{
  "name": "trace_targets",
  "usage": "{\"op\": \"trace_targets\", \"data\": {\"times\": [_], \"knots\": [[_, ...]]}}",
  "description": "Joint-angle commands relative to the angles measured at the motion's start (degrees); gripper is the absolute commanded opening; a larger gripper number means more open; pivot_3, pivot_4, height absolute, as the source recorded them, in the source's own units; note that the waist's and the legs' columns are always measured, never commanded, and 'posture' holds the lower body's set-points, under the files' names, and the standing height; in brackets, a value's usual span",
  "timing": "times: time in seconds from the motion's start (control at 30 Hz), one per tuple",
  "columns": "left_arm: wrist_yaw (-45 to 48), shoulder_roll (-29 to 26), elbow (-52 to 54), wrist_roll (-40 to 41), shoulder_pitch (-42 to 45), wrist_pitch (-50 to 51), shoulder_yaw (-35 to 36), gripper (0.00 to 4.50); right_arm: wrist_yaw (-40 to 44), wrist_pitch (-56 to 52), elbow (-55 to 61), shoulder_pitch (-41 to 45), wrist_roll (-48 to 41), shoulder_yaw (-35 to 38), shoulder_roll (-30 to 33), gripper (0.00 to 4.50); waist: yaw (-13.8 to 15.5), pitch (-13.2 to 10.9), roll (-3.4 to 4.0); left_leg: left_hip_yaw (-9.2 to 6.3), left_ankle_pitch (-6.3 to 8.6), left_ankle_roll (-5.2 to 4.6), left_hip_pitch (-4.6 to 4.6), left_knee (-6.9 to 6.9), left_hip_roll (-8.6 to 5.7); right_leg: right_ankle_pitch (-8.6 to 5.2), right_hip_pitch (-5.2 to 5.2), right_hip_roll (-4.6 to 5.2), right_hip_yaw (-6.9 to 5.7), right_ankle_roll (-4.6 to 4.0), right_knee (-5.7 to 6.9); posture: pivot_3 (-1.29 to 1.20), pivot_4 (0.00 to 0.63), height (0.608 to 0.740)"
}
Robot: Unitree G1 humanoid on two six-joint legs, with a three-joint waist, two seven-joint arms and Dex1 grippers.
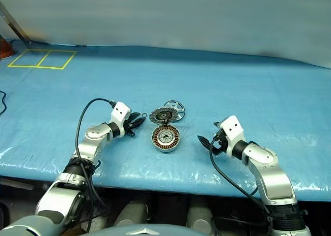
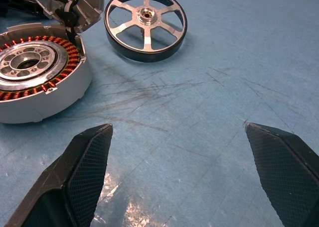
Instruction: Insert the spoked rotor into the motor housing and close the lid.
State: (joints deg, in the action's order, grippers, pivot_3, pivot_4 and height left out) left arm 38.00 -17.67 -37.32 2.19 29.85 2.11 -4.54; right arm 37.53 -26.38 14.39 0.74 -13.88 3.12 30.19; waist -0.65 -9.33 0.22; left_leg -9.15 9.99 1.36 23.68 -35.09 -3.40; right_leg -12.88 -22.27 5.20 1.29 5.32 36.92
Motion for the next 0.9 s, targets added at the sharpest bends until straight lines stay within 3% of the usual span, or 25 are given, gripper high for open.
{"op": "trace_targets", "data": {"times": [0.03,0.33,0.5,0.8,0.9], "knots": [[0.1,0.8,-3.8,-2.7,0.2,3.3,-2.8,1.64,0.0,1.5,1.6,0.0,-0.4,0.6,0.4,4.50,0.0,0.0,0.01,0.00,-0.01,-0.01,0.00,-0.01,-0.02,0.00,0.02,0.03,0.00,0.00,0.00,0.00,0.150,0.740],[-0.9,1.9,-7.4,-4.4,2.7,3.9,-3.5,1.64,0.0,1.7,1.3,0.2,-0.4,0.4,0.2,4.50,0.1,0.0,0.02,0.00,-0.05,-0.08,-0.10,-0.03,-0.10,-0.02,0.21,0.14,-0.06,-0.02,-0.04,0.00,0.150,0.740],[-1.5,2.5,-7.9,-4.7,2.6,3.8,-3.5,0.64,-0.2,1.9,1.1,0.1,-0.3,0.3,0.0,4.50,0.0,0.0,0.02,0.00,-0.05,-0.09,-0.10,-0.05,-0.12,-0.02,0.26,0.20,-0.10,-0.02,-0.05,0.00,0.150,0.740],[-4.2,2.4,-6.8,-4.1,0.5,1.6,-2.5,0.64,-0.5,2.1,1.3,-0.7,-0.3,0.4,0.1,4.50,0.0,0.1,0.09,0.00,-0.05,-0.07,-0.14,-0.05,-0.11,-0.02,0.29,0.20,-0.10,-0.03,-0.05,0.00,0.150,0.740],[-1.2,2.3,-2.9,-0.7,-2.0,-2.1,-0.6,0.64,-0.5,2.0,1.2,-0.8,-0.6,0.8,0.1,4.50,-0.3,0.1,0.09,0.00,0.00,0.00,-0.14,-0.04,-0.11,-0.03,0.27,0.20,-0.09,-0.04,-0.05,0.00,0.150,0.740]]}}
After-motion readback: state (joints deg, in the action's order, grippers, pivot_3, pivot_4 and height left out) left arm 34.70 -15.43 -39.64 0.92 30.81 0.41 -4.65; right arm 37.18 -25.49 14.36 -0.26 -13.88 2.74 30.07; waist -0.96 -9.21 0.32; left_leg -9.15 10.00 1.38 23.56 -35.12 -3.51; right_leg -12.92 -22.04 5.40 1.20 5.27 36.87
